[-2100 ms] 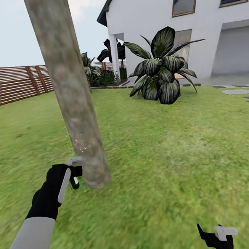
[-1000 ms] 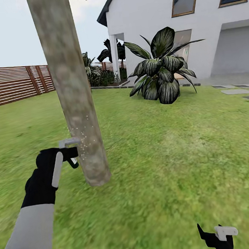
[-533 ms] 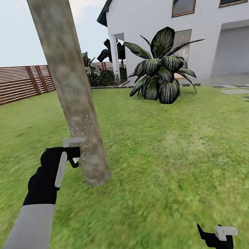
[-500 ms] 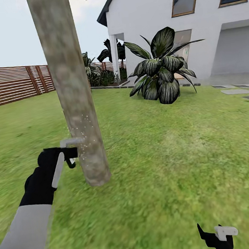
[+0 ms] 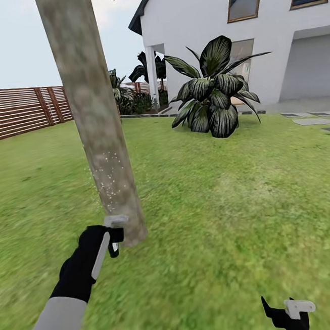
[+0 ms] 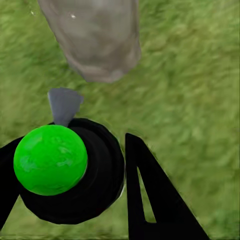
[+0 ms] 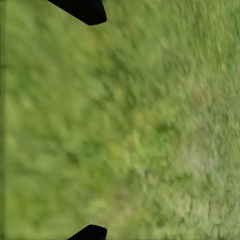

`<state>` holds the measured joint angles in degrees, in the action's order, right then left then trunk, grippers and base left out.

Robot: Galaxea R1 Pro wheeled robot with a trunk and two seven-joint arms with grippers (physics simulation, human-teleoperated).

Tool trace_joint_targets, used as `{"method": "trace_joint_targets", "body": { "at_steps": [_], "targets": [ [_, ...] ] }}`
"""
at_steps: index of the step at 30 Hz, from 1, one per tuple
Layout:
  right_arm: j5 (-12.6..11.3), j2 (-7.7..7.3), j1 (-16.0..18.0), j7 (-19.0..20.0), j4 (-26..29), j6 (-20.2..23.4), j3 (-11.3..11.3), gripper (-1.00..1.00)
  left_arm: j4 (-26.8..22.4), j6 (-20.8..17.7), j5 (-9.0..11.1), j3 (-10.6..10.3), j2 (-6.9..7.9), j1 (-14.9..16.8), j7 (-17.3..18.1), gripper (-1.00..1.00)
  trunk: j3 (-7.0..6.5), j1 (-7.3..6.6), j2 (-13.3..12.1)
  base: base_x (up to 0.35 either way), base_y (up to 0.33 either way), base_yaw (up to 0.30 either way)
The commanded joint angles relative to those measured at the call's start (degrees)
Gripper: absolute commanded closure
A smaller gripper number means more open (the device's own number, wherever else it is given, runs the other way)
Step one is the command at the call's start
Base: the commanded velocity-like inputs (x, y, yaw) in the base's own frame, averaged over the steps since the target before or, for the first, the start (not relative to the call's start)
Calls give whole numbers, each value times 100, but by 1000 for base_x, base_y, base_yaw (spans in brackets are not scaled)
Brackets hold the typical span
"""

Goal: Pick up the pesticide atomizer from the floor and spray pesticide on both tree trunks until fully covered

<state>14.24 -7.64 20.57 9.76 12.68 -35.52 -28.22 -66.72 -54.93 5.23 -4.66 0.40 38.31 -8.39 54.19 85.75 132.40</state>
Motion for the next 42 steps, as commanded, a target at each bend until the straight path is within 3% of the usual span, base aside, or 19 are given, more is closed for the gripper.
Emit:
{"method": "trace_joint_targets", "body": {
  "at_steps": [1,4,6,8,11,19,24,42],
  "targets": [
    [0,-1,0,0,-1,1,-1,-100,375,444,-8,5,-6,1,-19,100,-1,-1,1,0,0,0],
    [4,-1,0,0,-7,1,0,-100,1169,1295,15,20,-21,1,-277,100,-1,-1,1,0,0,0],
    [8,-1,0,0,-11,1,0,-100,1906,2106,60,30,-38,1,-494,100,-1,-1,1,0,0,0],
    [8,-1,0,-2,-11,-1,0,-100,2020,2276,59,107,-11,1,-515,100,-1,-1,1,0,0,0],
    [-3,-1,0,-8,-11,-4,-6,-100,2074,2354,55,344,24,-5,-517,100,-1,-1,1,0,0,0],
    [-8,3,0,-5,-9,-3,0,-100,2138,2389,63,400,49,-134,-459,100,-1,-1,1,12,-191,0],
    [-4,7,0,-8,-11,-3,0,-100,2137,2406,66,619,56,-192,-453,100,-1,-1,1,174,-232,0],
    [-5,8,0,-9,-11,-6,0,-100,2146,2416,14,716,97,-201,-514,100,-1,-1,1,191,-216,192]
  ]
}}
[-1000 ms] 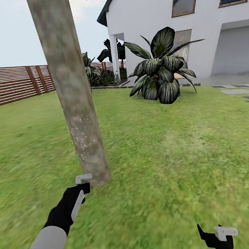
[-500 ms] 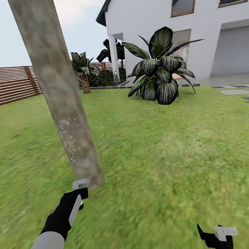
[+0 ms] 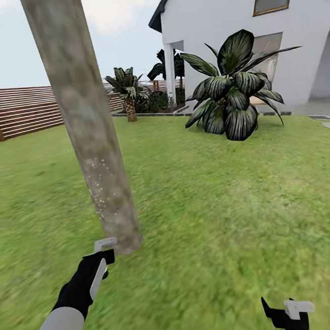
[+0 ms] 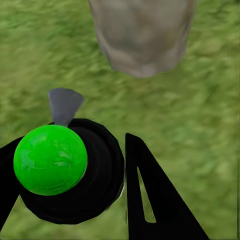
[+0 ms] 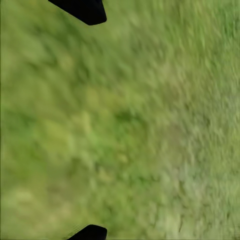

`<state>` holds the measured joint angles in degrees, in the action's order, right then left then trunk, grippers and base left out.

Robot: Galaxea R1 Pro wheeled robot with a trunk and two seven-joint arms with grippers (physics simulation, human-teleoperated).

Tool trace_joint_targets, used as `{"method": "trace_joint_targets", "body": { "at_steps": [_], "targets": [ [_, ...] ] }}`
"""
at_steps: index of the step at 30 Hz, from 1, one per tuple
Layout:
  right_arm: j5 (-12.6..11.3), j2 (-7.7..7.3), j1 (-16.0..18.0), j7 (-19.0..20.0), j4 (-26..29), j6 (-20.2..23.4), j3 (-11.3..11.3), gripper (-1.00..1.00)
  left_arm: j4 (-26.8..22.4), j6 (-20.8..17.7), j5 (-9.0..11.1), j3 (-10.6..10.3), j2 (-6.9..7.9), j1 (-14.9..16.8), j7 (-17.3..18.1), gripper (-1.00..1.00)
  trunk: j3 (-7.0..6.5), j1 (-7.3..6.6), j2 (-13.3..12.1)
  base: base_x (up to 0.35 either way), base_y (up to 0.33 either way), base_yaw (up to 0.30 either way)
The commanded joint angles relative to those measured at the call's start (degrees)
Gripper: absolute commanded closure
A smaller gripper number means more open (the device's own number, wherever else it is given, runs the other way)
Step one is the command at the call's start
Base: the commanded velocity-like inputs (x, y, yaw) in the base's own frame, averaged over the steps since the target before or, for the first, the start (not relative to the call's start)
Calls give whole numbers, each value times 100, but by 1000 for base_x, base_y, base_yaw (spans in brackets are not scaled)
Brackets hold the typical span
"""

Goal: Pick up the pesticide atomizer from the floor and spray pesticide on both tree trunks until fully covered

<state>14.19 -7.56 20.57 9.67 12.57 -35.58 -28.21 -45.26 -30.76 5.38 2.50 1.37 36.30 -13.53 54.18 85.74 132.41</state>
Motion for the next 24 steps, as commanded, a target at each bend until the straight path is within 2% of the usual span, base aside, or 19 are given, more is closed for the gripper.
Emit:
{"method": "trace_joint_targets", "body": {
  "at_steps": [1,11,17,24],
  "targets": [
    [-2,0,0,0,2,-1,0,-100,0,0,-1,0,4,0,0,100,0,0,0,145,-243,38],
    [1,0,0,0,0,5,0,-100,0,0,-2,-4,12,0,0,100,0,0,0,61,-264,24],
    [2,0,0,-9,0,2,0,-100,0,0,-3,-4,12,0,0,100,0,0,0,1,-270,255],
    [3,0,0,-9,0,3,0,-100,0,0,-10,-2,12,0,0,100,0,0,0,110,-270,276]
  ]
}}
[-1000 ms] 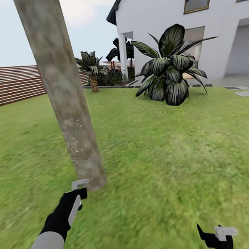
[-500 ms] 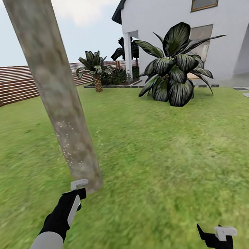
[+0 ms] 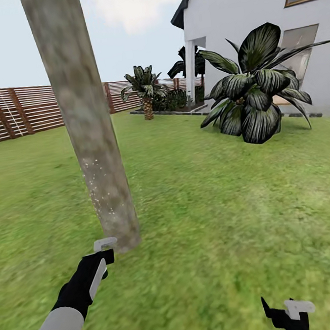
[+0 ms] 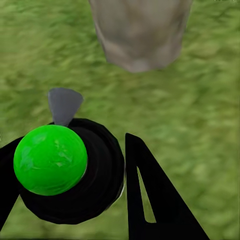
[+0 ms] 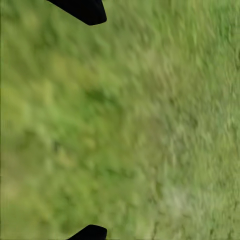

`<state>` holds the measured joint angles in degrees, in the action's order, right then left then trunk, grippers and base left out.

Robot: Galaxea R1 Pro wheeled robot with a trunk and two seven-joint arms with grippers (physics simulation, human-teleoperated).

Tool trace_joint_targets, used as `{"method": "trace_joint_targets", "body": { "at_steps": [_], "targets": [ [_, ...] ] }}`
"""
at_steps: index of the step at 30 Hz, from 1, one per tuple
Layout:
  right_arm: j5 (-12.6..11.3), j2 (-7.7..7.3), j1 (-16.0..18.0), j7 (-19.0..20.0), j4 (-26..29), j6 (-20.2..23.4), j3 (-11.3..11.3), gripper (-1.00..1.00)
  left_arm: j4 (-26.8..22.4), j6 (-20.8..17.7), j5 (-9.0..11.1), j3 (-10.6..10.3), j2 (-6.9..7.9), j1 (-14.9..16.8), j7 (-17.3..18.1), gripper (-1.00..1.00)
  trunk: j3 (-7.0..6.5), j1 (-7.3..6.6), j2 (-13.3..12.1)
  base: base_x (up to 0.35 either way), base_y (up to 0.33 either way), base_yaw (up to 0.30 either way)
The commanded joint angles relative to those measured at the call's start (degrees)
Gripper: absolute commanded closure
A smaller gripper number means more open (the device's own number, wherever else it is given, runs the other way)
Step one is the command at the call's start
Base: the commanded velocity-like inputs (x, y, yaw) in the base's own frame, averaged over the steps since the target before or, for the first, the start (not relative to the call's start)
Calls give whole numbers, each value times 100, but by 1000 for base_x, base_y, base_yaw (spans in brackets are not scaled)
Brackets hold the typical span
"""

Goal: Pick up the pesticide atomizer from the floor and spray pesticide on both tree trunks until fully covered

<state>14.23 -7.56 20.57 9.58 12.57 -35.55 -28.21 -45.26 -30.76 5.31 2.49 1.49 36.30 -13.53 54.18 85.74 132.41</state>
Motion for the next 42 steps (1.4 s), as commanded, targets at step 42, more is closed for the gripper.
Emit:
{"method": "trace_joint_targets", "body": {
  "at_steps": [42],
  "targets": [
    [-3,0,0,0,0,-4,0,-100,0,0,5,-2,0,0,-1,100,0,0,0,35,-269,135]
  ]
}}
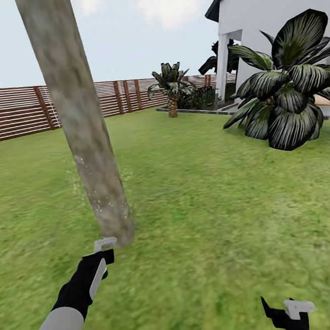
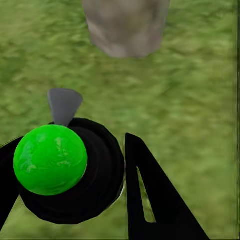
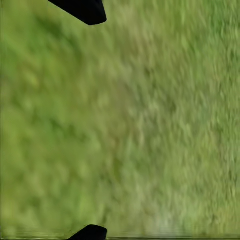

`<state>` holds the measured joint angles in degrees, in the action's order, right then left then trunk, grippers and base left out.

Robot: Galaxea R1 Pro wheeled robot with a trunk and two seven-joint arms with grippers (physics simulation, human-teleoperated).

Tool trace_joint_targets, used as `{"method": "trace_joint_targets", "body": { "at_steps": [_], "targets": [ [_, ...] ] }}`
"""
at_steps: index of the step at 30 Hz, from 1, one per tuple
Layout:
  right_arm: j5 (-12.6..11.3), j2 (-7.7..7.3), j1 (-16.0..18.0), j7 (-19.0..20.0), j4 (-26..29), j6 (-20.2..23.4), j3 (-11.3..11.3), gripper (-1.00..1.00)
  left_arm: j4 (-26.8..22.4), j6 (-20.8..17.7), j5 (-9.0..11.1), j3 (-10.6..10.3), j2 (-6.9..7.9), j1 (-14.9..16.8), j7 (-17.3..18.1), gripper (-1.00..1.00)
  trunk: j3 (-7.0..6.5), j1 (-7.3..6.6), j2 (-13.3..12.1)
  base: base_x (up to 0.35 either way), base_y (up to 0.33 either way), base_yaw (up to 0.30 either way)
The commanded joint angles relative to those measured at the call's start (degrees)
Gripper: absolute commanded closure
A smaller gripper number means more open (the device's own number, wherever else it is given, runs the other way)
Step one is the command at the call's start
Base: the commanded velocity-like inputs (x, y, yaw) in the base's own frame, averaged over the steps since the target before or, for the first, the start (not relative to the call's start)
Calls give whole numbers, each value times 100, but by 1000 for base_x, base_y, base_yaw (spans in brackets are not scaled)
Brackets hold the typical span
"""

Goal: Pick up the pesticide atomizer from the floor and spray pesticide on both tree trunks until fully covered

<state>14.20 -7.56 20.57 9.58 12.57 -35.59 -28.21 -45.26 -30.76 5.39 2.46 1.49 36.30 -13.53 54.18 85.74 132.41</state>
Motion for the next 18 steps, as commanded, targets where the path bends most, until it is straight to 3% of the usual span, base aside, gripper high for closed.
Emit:
{"method": "trace_joint_targets", "body": {
  "at_steps": [1,5,18],
  "targets": [
    [0,0,0,0,0,1,0,-100,0,0,-3,0,0,0,-1,100,0,0,0,0,-269,0],
    [3,0,0,0,0,2,0,-100,0,-1,-3,0,0,0,-1,100,0,0,0,57,-269,120],
    [2,0,0,0,0,4,0,-100,0,-3,6,0,0,0,-1,100,0,0,0,142,-268,271]
  ]
}}
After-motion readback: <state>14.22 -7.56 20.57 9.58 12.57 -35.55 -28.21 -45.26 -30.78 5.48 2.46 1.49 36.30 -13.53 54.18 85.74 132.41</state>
